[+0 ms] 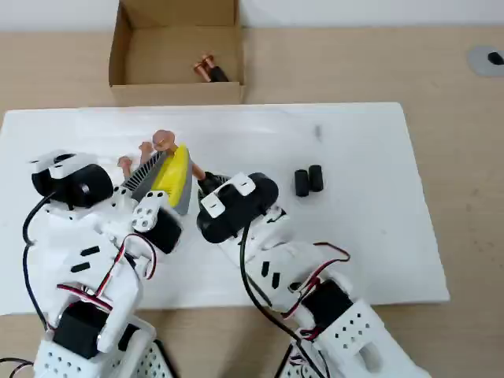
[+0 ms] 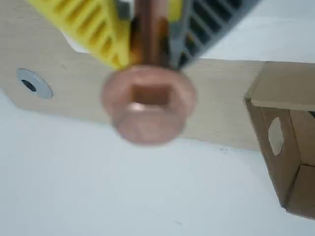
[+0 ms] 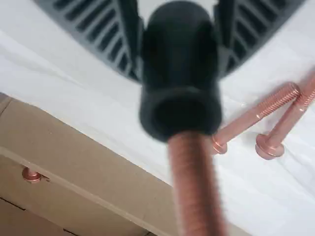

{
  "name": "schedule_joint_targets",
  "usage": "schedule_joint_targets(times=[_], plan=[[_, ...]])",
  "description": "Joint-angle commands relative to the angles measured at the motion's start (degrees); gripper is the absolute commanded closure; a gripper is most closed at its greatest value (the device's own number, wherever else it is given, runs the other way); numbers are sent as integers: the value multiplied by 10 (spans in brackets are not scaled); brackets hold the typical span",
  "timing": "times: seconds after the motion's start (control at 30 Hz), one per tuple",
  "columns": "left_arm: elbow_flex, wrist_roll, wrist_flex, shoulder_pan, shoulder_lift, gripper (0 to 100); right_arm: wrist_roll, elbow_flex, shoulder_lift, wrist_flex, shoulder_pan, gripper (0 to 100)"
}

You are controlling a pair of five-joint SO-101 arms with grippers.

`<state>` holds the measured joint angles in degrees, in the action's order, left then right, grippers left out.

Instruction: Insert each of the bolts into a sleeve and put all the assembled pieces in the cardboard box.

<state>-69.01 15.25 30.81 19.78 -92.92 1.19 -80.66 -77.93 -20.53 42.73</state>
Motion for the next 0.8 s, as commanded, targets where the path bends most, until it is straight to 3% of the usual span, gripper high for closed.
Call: schedule_joint_targets(times=[0.0,0.5,0.77], plan=[[7,6,1,9,-1,995,-4,6,-15,13,7,988],[4,24,4,34,-1,995,-2,3,-15,13,7,988],[2,-120,76,90,3,994,-2,-4,-16,14,8,988]])
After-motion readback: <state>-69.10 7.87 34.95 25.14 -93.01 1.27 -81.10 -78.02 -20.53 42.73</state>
